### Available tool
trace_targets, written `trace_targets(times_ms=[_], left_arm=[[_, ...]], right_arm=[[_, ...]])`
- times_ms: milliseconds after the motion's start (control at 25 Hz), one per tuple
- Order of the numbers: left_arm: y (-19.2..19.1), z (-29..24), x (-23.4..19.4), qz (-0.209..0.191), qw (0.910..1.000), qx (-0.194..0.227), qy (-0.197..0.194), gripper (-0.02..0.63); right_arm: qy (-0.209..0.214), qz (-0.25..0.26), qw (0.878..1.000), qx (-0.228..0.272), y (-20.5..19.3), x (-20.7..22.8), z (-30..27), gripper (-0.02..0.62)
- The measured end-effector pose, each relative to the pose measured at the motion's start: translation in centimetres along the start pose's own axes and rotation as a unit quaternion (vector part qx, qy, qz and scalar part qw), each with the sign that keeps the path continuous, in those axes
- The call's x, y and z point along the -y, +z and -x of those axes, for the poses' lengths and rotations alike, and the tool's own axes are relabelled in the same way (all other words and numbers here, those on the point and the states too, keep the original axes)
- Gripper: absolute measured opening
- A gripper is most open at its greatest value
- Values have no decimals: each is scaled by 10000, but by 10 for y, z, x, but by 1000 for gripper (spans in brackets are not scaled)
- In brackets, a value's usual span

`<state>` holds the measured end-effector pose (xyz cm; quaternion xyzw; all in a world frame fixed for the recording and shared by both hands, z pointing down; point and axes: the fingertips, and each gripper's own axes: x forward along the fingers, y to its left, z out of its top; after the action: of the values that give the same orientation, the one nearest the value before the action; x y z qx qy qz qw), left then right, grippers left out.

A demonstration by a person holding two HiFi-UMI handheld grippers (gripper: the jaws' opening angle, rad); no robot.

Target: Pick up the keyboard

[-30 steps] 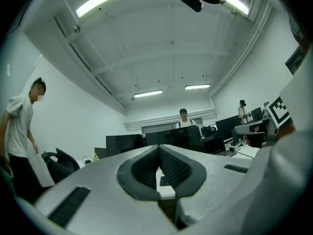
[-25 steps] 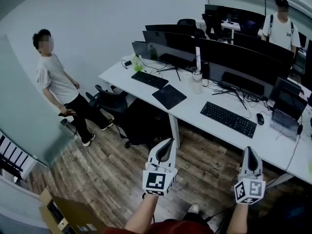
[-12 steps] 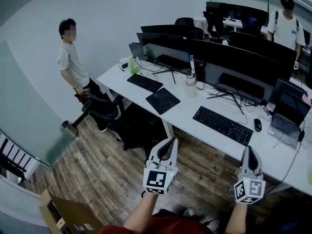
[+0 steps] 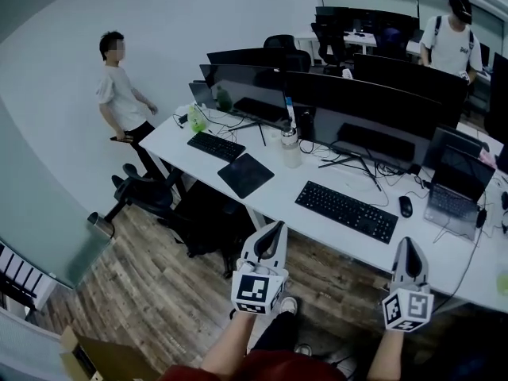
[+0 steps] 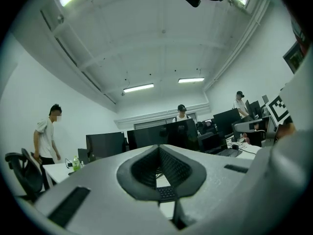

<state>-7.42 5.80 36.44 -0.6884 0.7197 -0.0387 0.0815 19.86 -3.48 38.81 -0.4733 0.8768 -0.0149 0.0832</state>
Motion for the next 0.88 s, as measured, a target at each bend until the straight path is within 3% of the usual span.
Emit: trace_targets(times_ms=[440, 880], left_arm=[[-20, -82, -15, 223, 9987, 175, -413, 6], [-47, -222, -69, 374, 9958, 148, -824, 5]], right_arm=[[-473, 255, 9986, -12, -8, 25, -51, -2], [-875, 497, 9949, -119, -18, 36, -180, -3]])
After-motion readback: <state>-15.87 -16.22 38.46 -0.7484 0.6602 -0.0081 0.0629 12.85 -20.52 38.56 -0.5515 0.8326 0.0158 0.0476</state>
